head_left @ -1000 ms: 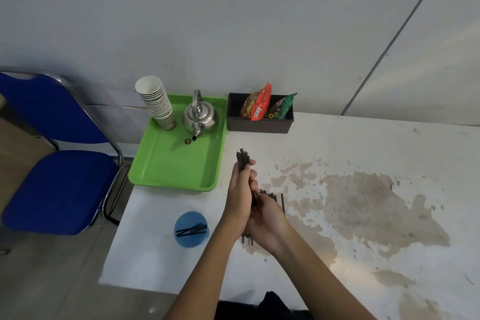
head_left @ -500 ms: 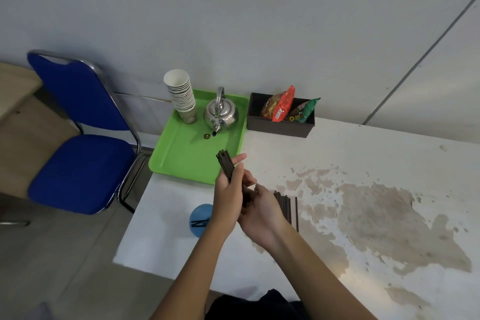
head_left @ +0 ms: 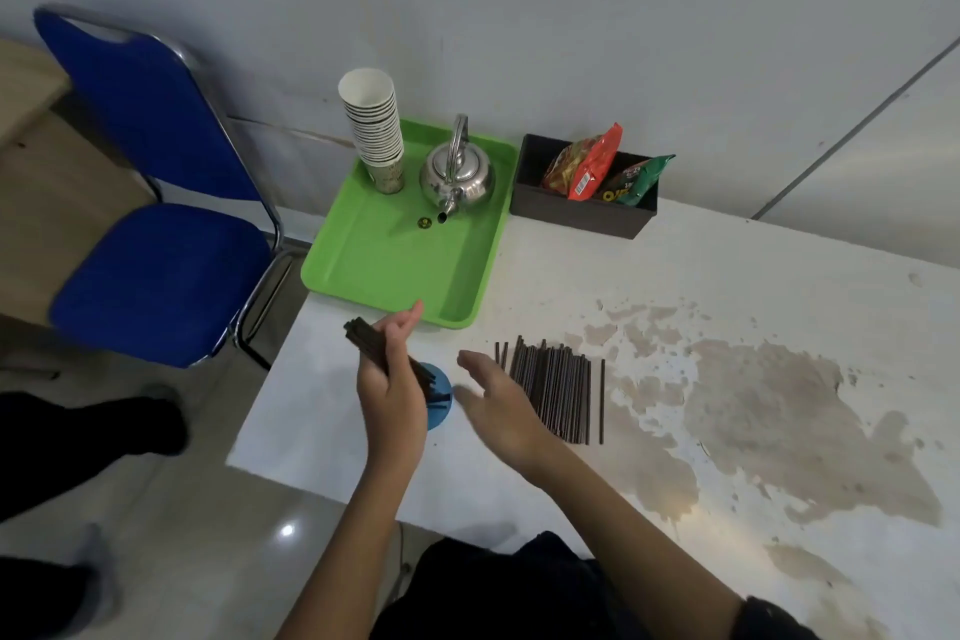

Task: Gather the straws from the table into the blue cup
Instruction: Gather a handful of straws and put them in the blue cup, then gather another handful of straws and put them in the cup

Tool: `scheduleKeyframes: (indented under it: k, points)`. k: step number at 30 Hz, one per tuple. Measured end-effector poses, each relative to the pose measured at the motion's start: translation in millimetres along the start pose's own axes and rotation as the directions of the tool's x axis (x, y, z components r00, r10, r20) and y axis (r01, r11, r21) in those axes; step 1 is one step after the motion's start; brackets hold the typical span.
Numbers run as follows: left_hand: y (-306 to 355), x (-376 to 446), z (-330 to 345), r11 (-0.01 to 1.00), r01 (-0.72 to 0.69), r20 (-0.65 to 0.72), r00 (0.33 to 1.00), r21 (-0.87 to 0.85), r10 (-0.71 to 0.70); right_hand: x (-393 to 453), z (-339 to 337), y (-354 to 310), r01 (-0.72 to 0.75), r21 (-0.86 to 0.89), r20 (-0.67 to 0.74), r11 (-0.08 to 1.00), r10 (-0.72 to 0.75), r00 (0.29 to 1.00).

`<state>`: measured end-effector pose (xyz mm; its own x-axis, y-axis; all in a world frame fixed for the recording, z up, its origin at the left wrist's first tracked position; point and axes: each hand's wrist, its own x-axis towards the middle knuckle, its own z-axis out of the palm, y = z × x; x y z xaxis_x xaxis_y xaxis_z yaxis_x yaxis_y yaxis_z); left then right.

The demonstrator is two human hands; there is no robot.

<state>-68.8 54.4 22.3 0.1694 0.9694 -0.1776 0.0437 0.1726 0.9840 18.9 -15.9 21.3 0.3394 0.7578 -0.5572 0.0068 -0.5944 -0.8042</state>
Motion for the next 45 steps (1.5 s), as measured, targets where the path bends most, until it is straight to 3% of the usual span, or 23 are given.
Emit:
scheduleKeyframes:
  k: [1, 3, 10, 19, 21, 23, 26, 28, 32, 36, 40, 42, 45]
  points:
    - [-5.8, 1.0, -3.6, 1.000, 0.009, -0.026, 1.000, 0.000, -0.009, 1.1, 1.9, 5.9, 0.074, -0.175, 0.028, 0.982, -0.070, 0.997]
    - [-16.3, 1.6, -7.3, 0.999, 0.032, -0.053, 0.998, 0.007, -0.031, 3.4, 6.4, 12.2, 0.174, -0.330, 0.074, 0.928, -0.159, 0.985]
    - [-38.7, -0.5, -10.4, 0.996, 0.006, -0.068, 0.998, 0.090, 0.000, 15.0, 12.2, 27.4, 0.210, -0.321, 0.070, 0.923, -0.198, 0.978]
    - [-61.9, 3.5, -25.7, 0.933, -0.138, 0.133, 0.986, 0.333, 0.098, 14.1, 16.8, 30.9, 0.210, -0.299, 0.037, 0.931, -0.208, 0.977]
    - [-57.3, 4.6, -28.8, 0.883, -0.227, 0.228, 0.963, 0.411, 0.142, 14.4, 17.2, 31.5, 0.219, -0.291, 0.033, 0.931, -0.219, 0.975]
    - [-57.6, 5.6, -32.9, 0.769, -0.303, 0.291, 0.943, 0.562, 0.159, 13.8, 17.1, 31.6, 0.236, -0.281, 0.026, 0.930, -0.238, 0.971]
    - [-59.4, 4.7, -40.1, 0.624, -0.320, 0.297, 0.944, 0.713, 0.144, 13.6, 15.9, 32.7, 0.254, -0.279, 0.024, 0.926, -0.258, 0.966]
    - [-59.5, 3.7, -46.0, 0.580, -0.309, 0.300, 0.947, 0.754, 0.114, 13.2, 14.4, 34.0, 0.271, -0.293, 0.024, 0.917, -0.276, 0.961]
    - [-55.5, 1.9, -48.7, 0.605, -0.188, 0.256, 0.966, 0.774, -0.027, 12.0, 11.0, 35.9, 0.280, -0.340, 0.040, 0.898, -0.284, 0.958]
    - [-46.5, -3.8, -46.0, 0.739, -0.059, 0.185, 0.979, 0.672, -0.090, 11.2, 3.3, 35.2, 0.266, -0.372, 0.036, 0.889, -0.273, 0.961]
    - [-33.1, -11.2, -41.9, 0.804, -0.058, 0.135, 0.990, 0.591, -0.028, 9.0, -8.8, 35.4, 0.251, -0.397, 0.005, 0.883, -0.272, 0.962]
    - [-25.0, -12.8, -38.2, 0.793, -0.110, 0.113, 0.992, 0.599, 0.053, 7.3, -17.7, 37.1, 0.233, -0.396, -0.020, 0.888, -0.262, 0.965]
    - [-23.2, -8.3, -36.3, 0.684, -0.138, 0.119, 0.990, 0.716, 0.075, 4.9, -33.3, 40.1, 0.200, -0.410, -0.051, 0.890, -0.241, 0.969]
